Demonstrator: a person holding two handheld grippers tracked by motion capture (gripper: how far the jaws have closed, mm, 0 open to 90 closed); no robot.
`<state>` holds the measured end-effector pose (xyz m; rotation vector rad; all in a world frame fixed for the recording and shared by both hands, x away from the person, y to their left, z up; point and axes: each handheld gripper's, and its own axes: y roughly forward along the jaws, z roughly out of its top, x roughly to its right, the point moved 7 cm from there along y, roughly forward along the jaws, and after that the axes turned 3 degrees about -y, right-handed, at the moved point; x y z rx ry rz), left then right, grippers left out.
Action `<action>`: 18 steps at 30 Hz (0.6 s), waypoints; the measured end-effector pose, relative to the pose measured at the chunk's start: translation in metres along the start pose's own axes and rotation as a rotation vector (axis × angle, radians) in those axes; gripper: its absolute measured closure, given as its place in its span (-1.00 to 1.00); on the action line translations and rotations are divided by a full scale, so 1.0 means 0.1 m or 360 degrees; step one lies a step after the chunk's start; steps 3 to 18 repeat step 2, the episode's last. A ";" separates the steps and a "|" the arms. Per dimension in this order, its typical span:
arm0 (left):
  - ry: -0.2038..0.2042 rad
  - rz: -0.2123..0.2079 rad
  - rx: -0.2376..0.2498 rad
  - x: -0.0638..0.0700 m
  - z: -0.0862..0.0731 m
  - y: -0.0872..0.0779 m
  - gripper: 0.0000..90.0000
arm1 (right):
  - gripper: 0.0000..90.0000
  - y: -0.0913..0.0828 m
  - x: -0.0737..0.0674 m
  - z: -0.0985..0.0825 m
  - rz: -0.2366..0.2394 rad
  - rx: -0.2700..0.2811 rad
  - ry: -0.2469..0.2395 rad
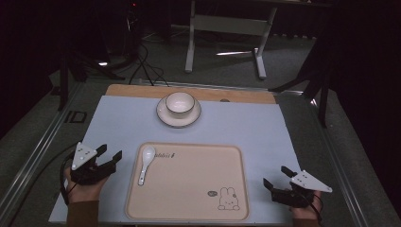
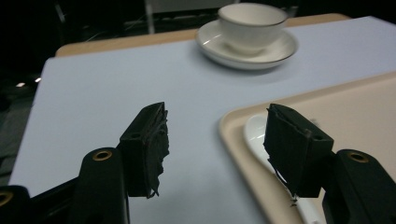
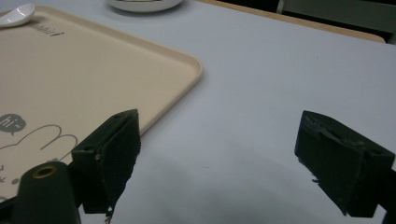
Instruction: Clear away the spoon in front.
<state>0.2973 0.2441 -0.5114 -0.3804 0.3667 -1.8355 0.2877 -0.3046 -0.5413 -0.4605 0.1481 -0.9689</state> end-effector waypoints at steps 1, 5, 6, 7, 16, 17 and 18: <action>-0.0009 0.0007 -0.0010 -0.02 -0.02 0.01 -0.13 | -0.68 0.00 0.00 0.00 -0.0001 0.0000 0.0002; -0.0014 0.0021 -0.0022 -0.04 -0.05 0.02 -0.14 | -0.68 0.00 0.00 0.00 0.0000 0.0004 -0.0001; -0.0014 0.0021 -0.0022 -0.04 -0.05 0.02 -0.14 | -0.68 0.00 0.00 0.00 0.0000 0.0004 -0.0001; -0.0014 0.0021 -0.0022 -0.04 -0.05 0.02 -0.14 | -0.68 0.00 0.00 0.00 0.0000 0.0004 -0.0001; -0.0014 0.0021 -0.0022 -0.04 -0.05 0.02 -0.14 | -0.68 0.00 0.00 0.00 0.0000 0.0004 -0.0001; -0.0014 0.0021 -0.0022 -0.04 -0.05 0.02 -0.14 | -0.68 0.00 0.00 0.00 0.0000 0.0004 -0.0001; -0.0014 0.0021 -0.0022 -0.04 -0.05 0.02 -0.14 | -0.68 0.00 0.00 0.00 0.0000 0.0004 -0.0001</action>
